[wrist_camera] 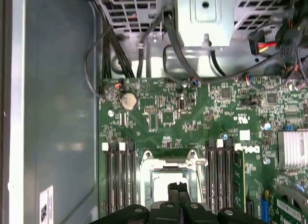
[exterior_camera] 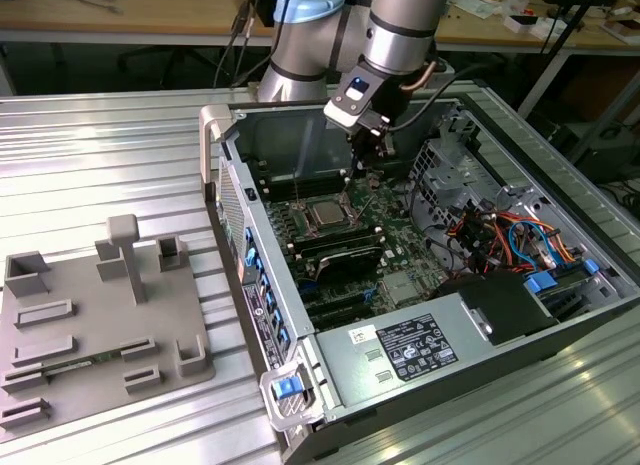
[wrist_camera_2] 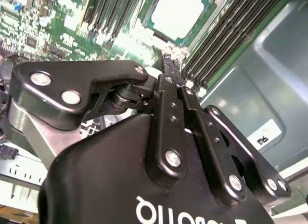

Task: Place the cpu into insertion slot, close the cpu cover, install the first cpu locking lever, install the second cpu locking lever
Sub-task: 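Close the cpu cover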

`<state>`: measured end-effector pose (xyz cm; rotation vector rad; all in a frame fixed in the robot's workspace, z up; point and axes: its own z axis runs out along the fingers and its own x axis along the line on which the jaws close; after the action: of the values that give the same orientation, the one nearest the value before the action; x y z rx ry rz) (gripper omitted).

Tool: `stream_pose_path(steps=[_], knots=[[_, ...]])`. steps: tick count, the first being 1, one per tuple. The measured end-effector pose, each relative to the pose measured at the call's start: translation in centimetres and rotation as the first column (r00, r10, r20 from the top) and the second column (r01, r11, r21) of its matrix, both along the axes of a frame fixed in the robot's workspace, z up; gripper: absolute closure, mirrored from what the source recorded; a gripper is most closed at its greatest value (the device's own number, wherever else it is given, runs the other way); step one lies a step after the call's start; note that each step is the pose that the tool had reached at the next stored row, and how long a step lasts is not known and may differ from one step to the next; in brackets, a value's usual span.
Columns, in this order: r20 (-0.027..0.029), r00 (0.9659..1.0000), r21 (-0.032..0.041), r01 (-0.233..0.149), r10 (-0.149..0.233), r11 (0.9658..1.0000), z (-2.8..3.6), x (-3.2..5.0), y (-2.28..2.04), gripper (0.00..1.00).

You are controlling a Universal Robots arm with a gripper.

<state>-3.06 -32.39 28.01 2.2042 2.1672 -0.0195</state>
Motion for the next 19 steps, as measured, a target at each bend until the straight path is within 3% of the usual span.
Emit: stream_pose_path(steps=[2, 3, 4, 5, 9, 15, 19], knots=[[-0.0007, 1.0000, -0.0003, 0.000, 0.000, 1.0000, 0.13, 0.49, -0.01, 0.89], [-0.0018, 1.0000, -0.0002, 0.000, 0.000, 1.0000, 0.62, 1.58, 0.00, 0.89], [-0.0058, 1.0000, 0.0000, 0.000, 0.000, 1.0000, 0.71, 3.09, 0.00, 0.89], [-0.0117, 0.9999, -0.0002, 0.000, 0.000, 1.0000, 0.67, 3.94, 0.00, 0.89], [-0.0197, 0.9998, -0.0003, 0.000, 0.000, 1.0000, 0.11, 4.33, 0.00, 0.89], [-0.0247, 0.9997, -0.0002, 0.000, 0.000, 1.0000, -1.14, 4.33, 0.00, 0.89], [-0.0282, 0.9996, -0.0005, 0.000, 0.000, 1.0000, -1.30, 4.30, 0.00, 0.89]])
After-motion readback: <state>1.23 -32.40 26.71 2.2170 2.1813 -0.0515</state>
